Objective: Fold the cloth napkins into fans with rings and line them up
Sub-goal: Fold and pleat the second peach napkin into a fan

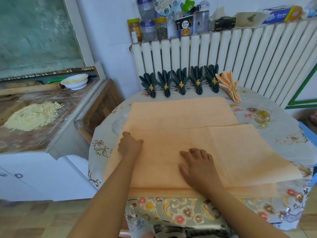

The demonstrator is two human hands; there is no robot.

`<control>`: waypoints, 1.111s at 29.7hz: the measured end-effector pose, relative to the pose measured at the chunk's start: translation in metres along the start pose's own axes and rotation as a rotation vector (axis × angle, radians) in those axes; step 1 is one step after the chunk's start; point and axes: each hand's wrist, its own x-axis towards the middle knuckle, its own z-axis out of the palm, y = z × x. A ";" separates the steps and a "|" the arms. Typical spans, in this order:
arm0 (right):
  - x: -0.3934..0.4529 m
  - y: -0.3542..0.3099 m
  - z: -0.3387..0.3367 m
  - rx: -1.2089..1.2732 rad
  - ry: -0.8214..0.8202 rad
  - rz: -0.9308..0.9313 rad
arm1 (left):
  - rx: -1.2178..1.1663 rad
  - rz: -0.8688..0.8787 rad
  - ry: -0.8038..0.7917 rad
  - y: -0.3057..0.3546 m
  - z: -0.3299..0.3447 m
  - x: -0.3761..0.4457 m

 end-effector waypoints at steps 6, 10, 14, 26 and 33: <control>0.000 0.000 -0.005 0.032 -0.031 -0.018 | -0.279 0.050 0.069 0.002 -0.012 -0.012; 0.002 0.002 -0.013 0.247 -0.048 -0.020 | -0.266 0.276 0.020 0.009 -0.014 -0.053; -0.001 0.006 -0.026 0.780 0.004 0.102 | -0.143 0.513 -0.126 0.005 -0.002 -0.102; -0.004 0.007 -0.036 0.698 -0.136 0.066 | -0.062 0.638 -0.293 -0.006 -0.003 -0.127; -0.005 0.008 -0.037 0.828 -0.199 0.140 | 0.266 0.638 -0.165 -0.015 -0.005 -0.098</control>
